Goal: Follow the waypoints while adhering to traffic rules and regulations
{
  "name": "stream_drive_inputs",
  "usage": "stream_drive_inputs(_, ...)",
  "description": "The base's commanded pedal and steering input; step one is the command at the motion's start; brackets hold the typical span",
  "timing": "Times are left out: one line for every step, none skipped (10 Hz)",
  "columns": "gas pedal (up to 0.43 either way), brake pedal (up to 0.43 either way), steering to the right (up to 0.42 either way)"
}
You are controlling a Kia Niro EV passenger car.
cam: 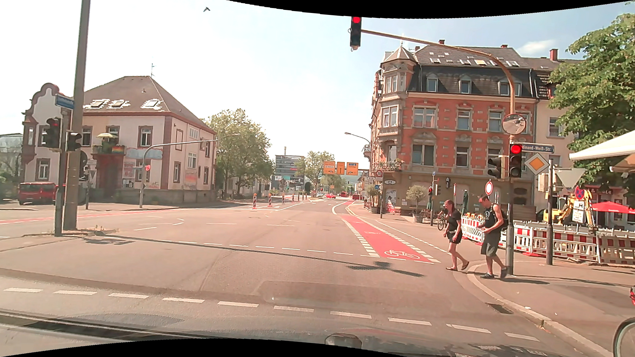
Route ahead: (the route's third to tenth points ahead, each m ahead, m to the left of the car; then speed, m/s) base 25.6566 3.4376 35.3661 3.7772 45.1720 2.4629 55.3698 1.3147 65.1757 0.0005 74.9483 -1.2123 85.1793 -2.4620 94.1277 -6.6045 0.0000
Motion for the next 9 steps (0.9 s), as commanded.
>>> stream_drive_inputs(0.0,0.268,-0.012)
stream_drive_inputs(0.0,0.274,-0.012)
stream_drive_inputs(0.0,0.268,-0.012)
stream_drive_inputs(0.0,0.268,-0.012)
stream_drive_inputs(0.0,0.268,-0.012)
stream_drive_inputs(0.0,0.268,-0.012)
stream_drive_inputs(0.0,0.268,-0.012)
stream_drive_inputs(0.0,0.268,-0.012)
stream_drive_inputs(0.0,0.274,-0.012)
